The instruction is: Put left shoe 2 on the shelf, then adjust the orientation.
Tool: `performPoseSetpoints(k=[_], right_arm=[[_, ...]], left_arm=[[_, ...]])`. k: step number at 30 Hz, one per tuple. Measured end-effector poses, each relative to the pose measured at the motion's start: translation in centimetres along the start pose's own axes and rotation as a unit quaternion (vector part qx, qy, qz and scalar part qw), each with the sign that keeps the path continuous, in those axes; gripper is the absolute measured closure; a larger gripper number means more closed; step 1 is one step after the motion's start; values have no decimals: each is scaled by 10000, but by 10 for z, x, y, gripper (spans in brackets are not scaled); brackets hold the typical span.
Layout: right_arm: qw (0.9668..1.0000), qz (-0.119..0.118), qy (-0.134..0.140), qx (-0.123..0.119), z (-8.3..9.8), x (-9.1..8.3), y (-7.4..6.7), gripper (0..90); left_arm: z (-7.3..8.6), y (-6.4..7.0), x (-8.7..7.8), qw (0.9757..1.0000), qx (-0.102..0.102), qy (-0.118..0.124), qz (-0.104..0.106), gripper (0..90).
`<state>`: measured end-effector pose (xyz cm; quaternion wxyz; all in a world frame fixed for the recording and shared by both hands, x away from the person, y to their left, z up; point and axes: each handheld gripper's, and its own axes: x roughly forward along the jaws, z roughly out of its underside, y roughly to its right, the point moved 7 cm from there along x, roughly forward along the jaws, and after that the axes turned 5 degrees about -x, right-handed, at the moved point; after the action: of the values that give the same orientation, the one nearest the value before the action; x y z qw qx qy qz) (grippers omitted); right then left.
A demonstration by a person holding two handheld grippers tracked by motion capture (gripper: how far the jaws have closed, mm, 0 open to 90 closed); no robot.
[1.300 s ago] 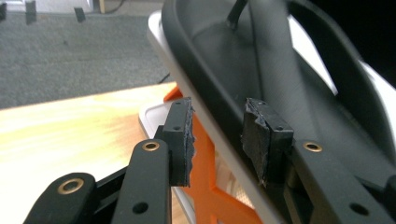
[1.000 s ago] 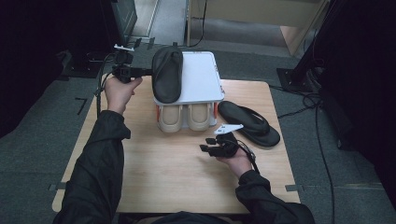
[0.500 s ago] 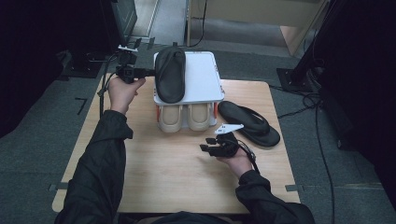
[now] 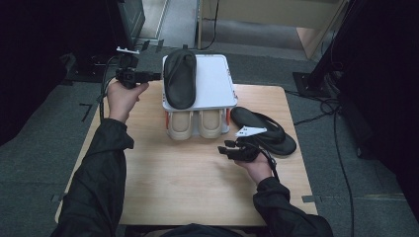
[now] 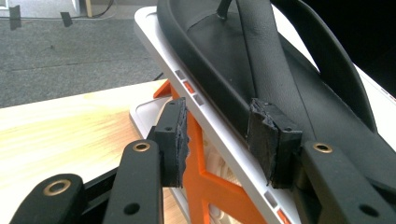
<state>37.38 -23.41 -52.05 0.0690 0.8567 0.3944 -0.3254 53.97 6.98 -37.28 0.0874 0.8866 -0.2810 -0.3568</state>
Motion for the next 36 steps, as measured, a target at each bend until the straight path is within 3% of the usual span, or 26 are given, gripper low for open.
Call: performPoseSetpoints(k=[6, 10, 14, 22, 25, 30, 36], right_arm=[[9997, 191, 114, 119, -2, -9, 19, 567], [9989, 332, 179, 263, -3, -16, 33, 571], [9982, 457, 248, 297, -3, -24, 45, 573], [9963, 698, 311, 388, -5, -35, 71, 579], [9948, 802, 403, 473, -5, -39, 82, 594], [9933, 942, 376, 547, -3, -40, 99, 594], [9923, 994, 318, 664, 0, -32, 110, 601]], left_arm=[[8, -3, -1, 9993, 199, -274, -144, 556], [10, -1, -2, 9997, 126, -188, -35, 555], [17, -2, -1, 9997, 126, -208, -58, 556], [38, -8, -3, 9998, 62, -194, -14, 555], [48, -9, -4, 9996, 129, -236, -51, 554], [63, -10, -8, 9997, 135, -192, 10, 551], [83, -11, -9, 9998, 91, -198, 36, 550]])
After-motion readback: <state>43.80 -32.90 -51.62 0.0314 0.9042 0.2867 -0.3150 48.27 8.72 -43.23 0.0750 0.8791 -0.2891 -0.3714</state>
